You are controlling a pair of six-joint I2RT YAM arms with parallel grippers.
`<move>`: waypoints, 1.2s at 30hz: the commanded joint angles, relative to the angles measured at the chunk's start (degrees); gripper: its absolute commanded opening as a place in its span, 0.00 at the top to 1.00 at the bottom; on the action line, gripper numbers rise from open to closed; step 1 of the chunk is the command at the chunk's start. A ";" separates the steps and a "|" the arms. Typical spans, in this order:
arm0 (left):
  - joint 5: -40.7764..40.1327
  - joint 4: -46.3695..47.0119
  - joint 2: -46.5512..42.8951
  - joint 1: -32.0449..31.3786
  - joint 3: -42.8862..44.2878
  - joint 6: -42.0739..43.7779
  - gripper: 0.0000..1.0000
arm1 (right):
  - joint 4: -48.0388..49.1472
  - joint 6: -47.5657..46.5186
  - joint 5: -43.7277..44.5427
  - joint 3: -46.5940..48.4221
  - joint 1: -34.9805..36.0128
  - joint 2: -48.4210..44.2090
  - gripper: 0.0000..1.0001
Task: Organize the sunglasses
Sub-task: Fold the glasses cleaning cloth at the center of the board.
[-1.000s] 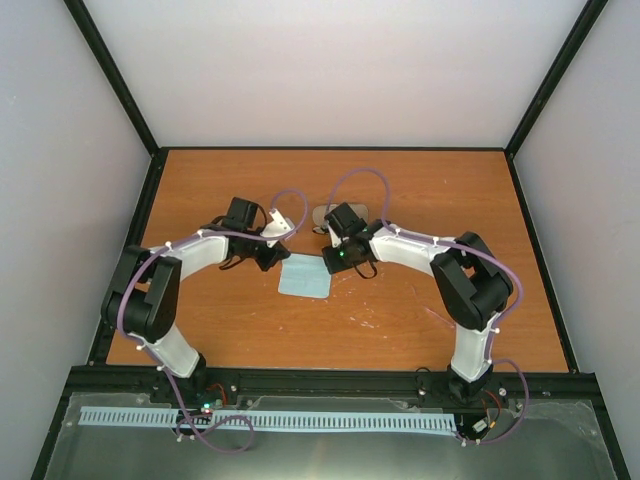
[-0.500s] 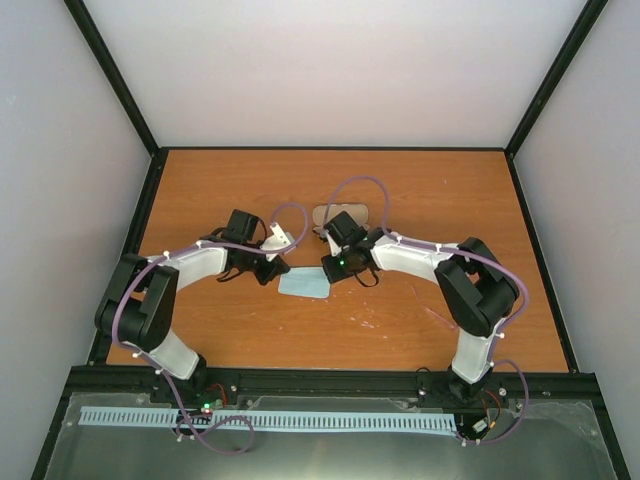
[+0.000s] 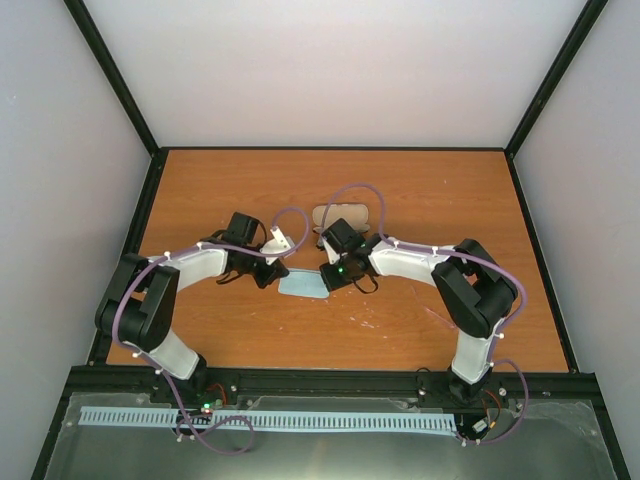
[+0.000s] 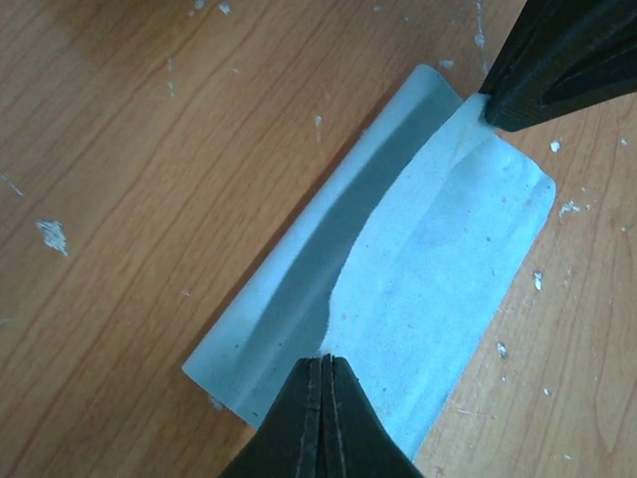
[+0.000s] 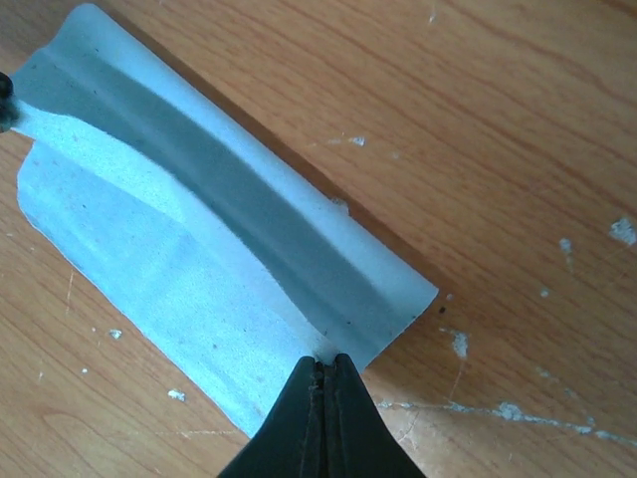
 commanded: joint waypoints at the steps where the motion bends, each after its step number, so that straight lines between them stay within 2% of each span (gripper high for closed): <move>1: 0.21 -0.99 -0.79 -0.80 -1.31 1.67 0.99 | 0.54 -0.42 -0.99 -1.24 0.49 0.22 0.97; 11: 0.23 -0.75 -1.29 -0.89 -3.99 2.60 0.86 | 1.37 -0.81 -3.52 -2.72 1.04 0.01 0.97; 18: -0.13 -1.67 -3.31 -0.89 -4.33 3.23 0.84 | 2.18 -1.49 -7.21 -5.43 1.02 -2.47 0.93; 21: -0.23 -1.84 -4.55 -0.89 -4.63 2.70 0.74 | 2.63 -1.34 -8.02 -7.31 1.04 -4.51 0.88; 24: 1.16 -2.44 -7.28 -0.89 -5.01 1.65 0.51 | 3.29 -1.25 -8.72 -9.39 1.04 -7.47 0.78; 25: 1.84 -2.39 -8.36 -0.88 -5.22 1.07 0.49 | 3.43 -1.23 -8.85 -9.84 1.05 -9.02 0.73; 26: 2.26 -2.05 -9.53 -0.89 -5.41 0.36 0.48 | 3.35 -1.16 -8.66 -10.29 1.04 -10.19 0.68; 30: 2.34 0.36 -10.95 -0.73 -5.15 -3.11 0.51 | 1.37 -0.26 -3.26 -10.64 0.98 -14.02 0.64; 32: 2.12 1.07 -8.93 -0.51 -4.21 -3.76 0.54 | 1.30 1.38 1.99 -10.74 0.53 -14.90 0.64; 36: 2.34 1.45 -3.15 0.26 -2.08 -3.14 0.60 | 1.66 3.86 3.77 -8.95 -1.79 -10.96 0.67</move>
